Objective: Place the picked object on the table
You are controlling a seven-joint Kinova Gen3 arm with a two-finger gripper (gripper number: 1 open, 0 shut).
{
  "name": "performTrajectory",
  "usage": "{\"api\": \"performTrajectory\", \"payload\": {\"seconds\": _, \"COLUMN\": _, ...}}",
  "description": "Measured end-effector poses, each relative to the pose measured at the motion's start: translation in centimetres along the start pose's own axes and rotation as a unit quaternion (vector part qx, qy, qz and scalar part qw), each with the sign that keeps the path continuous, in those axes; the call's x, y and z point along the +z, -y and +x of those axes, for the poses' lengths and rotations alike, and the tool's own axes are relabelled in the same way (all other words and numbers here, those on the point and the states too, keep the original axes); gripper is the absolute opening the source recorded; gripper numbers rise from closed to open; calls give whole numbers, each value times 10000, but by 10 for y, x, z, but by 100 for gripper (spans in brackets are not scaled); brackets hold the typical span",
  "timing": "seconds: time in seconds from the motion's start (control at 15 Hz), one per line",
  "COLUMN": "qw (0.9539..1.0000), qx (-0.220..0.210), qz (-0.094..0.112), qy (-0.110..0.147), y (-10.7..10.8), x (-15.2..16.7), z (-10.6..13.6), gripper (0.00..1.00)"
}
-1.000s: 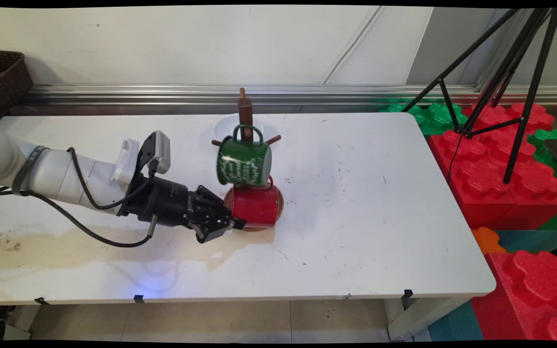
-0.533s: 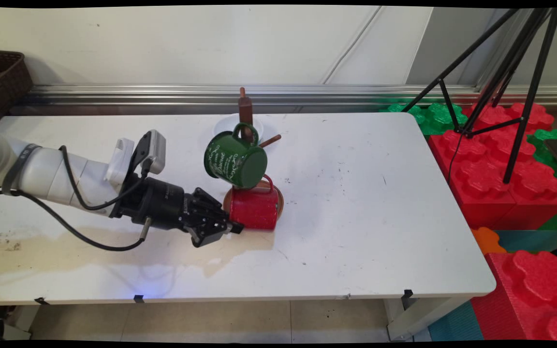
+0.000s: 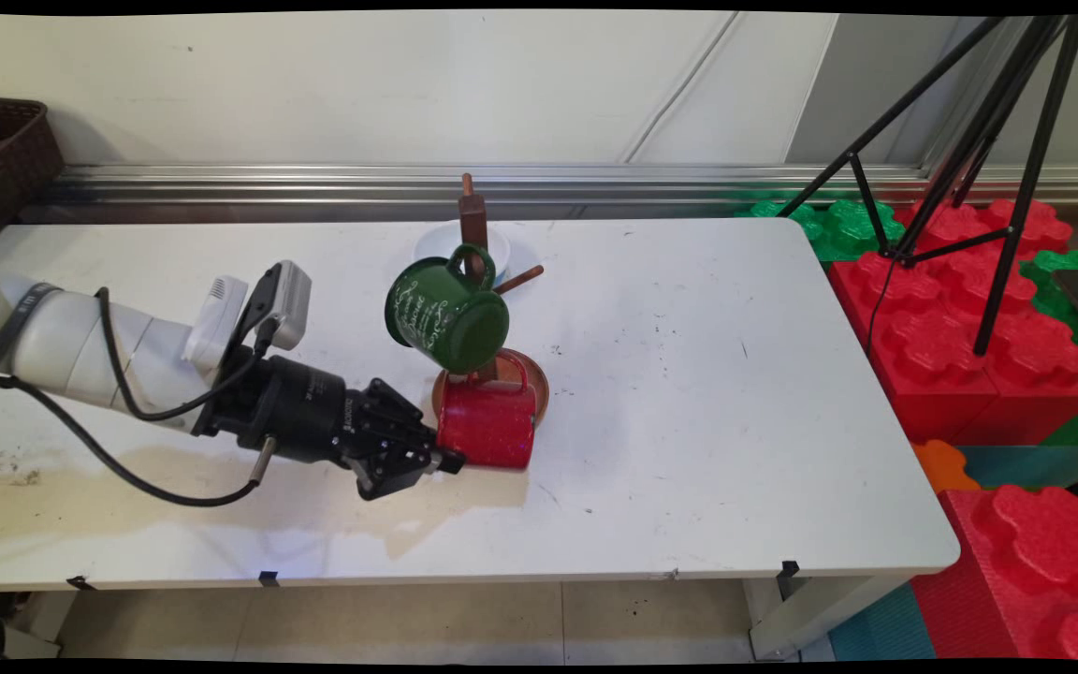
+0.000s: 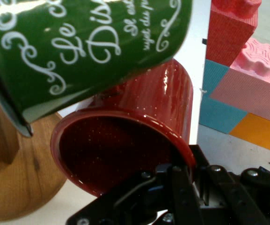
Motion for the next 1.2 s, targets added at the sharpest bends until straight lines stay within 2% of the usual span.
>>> {"api": "performTrajectory", "payload": {"seconds": 0.67, "qw": 9997, "qx": 12, "qz": -192, "qy": 153, "y": -15, "x": -9, "z": -3, "gripper": 0}}
{"api": "performTrajectory", "payload": {"seconds": 0.87, "qw": 9996, "qx": 68, "qz": -142, "qy": 246, "y": -15, "x": -11, "z": -4, "gripper": 0}}
{"api": "performTrajectory", "payload": {"seconds": 1.2, "qw": 9980, "qx": 240, "qz": 35, "qy": 592, "y": -13, "x": -20, "z": -4, "gripper": 0}}
